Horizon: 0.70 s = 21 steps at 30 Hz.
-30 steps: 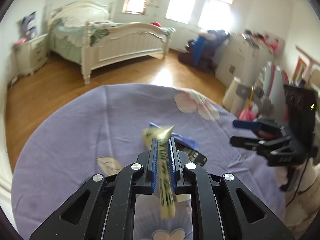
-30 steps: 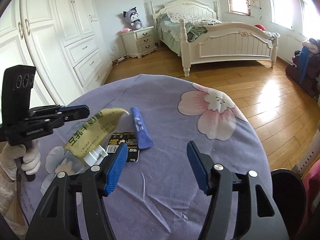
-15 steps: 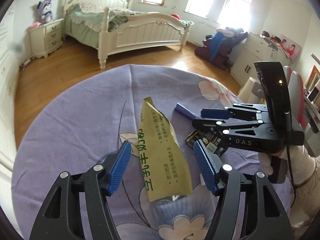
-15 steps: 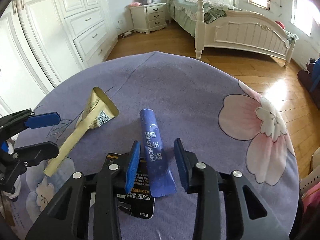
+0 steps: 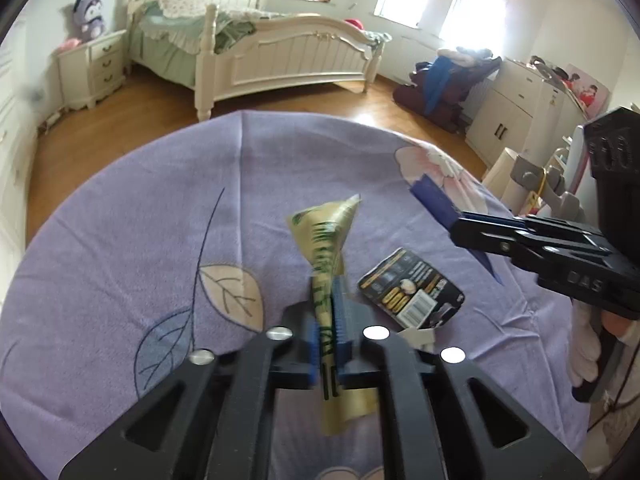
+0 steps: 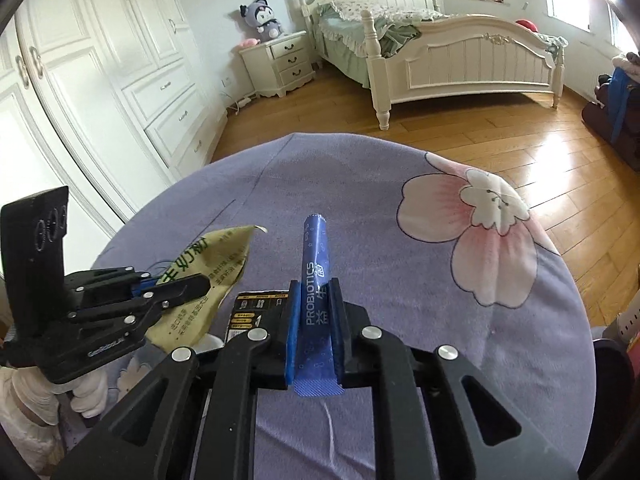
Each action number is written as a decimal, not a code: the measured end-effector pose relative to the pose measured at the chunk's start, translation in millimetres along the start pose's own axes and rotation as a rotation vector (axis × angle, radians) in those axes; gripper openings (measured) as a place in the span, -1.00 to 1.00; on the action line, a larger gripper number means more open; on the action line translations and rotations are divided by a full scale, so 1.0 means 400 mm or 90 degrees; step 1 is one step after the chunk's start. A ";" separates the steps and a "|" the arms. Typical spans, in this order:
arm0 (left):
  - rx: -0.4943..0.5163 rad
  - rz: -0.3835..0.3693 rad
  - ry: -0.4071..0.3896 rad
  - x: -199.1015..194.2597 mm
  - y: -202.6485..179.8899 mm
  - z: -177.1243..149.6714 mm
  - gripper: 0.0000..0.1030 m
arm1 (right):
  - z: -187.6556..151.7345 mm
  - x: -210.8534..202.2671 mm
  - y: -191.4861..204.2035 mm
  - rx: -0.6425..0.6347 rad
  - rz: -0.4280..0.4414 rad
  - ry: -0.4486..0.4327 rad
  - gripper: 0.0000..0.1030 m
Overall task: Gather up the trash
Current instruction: 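Carry the blue tube and yellow sachet over the bin and open both grippers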
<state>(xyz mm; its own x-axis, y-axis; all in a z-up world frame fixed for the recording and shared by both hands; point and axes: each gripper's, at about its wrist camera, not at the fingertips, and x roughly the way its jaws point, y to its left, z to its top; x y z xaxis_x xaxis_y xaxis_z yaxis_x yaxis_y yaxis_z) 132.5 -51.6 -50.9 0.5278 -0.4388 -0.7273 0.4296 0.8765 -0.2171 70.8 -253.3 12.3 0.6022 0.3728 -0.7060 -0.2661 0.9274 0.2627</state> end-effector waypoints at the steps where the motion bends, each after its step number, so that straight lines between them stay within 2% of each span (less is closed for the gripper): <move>1: 0.002 0.007 -0.007 -0.008 -0.010 0.001 -0.91 | -0.004 -0.021 -0.004 0.003 0.003 -0.011 -0.74; 7: 0.012 0.003 -0.060 -0.103 -0.089 0.009 -0.91 | -0.051 -0.160 -0.034 0.019 0.014 -0.078 -0.74; 11: 0.044 -0.017 -0.089 -0.168 -0.193 0.014 -0.91 | -0.088 -0.246 -0.056 0.025 -0.016 -0.127 -0.74; 15: 0.071 -0.048 -0.100 -0.187 -0.314 0.015 -0.91 | -0.134 -0.328 -0.102 0.041 -0.064 -0.168 -0.74; 21: 0.095 -0.113 -0.083 -0.140 -0.489 0.012 -0.91 | -0.225 -0.416 -0.210 0.076 -0.164 -0.191 -0.74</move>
<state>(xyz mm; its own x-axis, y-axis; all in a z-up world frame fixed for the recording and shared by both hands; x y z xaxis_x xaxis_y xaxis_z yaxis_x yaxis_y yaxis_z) 22.4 -199.5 35.3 0.5201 -0.6138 -0.5939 0.6222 0.7487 -0.2288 -74.8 -395.8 48.4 0.8354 0.1031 -0.5399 0.0007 0.9820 0.1887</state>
